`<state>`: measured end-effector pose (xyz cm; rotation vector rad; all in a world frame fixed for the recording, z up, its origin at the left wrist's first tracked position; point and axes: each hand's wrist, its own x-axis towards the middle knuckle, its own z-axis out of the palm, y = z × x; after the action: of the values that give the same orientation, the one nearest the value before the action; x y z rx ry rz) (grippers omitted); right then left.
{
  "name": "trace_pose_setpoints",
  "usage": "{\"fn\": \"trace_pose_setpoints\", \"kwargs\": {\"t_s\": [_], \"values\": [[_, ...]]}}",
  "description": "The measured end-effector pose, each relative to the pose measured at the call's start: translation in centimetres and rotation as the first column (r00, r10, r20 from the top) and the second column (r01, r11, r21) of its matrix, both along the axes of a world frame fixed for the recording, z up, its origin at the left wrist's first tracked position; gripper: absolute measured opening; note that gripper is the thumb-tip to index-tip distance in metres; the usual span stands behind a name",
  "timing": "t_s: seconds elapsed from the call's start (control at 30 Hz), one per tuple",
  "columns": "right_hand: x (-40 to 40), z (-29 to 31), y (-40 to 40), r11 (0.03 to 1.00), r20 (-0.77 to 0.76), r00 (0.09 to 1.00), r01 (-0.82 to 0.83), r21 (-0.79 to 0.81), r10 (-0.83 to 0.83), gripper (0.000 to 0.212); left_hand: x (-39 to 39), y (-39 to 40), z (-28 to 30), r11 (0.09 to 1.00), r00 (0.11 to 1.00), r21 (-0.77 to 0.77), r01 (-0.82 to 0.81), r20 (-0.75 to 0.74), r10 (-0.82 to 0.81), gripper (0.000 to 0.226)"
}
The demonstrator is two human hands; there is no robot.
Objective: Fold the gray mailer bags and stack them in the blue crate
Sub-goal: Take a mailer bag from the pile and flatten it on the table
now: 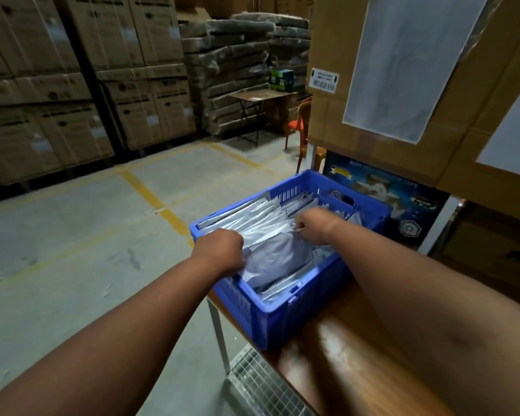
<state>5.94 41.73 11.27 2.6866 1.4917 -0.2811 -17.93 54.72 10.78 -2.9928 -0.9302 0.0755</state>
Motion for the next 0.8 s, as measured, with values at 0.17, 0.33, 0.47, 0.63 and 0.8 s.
{"fn": "trace_pose_setpoints", "kwargs": {"t_s": [0.17,0.33,0.47,0.63,0.8], "values": [[0.3,0.2,-1.6,0.985,-0.086,0.993,0.097,0.141,-0.085,0.014,1.4,-2.1,1.4,0.989,0.990,0.124,0.076,0.109,-0.090,0.040],[-0.2,2.2,-6.1,0.971,-0.049,0.995,0.099,0.220,-0.090,0.038,5.3,-6.9,3.5,0.951,0.958,0.218,0.219,0.137,-0.252,0.053],[0.5,4.2,-12.3,0.974,-0.018,0.992,0.128,0.187,-0.126,0.048,8.0,-12.3,5.4,0.924,0.961,0.282,0.257,0.022,-0.274,0.055],[1.3,5.6,-22.1,0.971,-0.028,0.977,0.211,0.112,-0.210,0.034,11.2,-17.9,6.5,0.889,0.942,0.329,0.318,-0.008,-0.334,0.037],[1.5,4.3,-31.6,0.926,-0.059,0.934,0.358,0.119,-0.353,0.028,15.0,-26.7,5.4,0.793,0.807,0.258,0.552,0.075,-0.586,0.022]]}}
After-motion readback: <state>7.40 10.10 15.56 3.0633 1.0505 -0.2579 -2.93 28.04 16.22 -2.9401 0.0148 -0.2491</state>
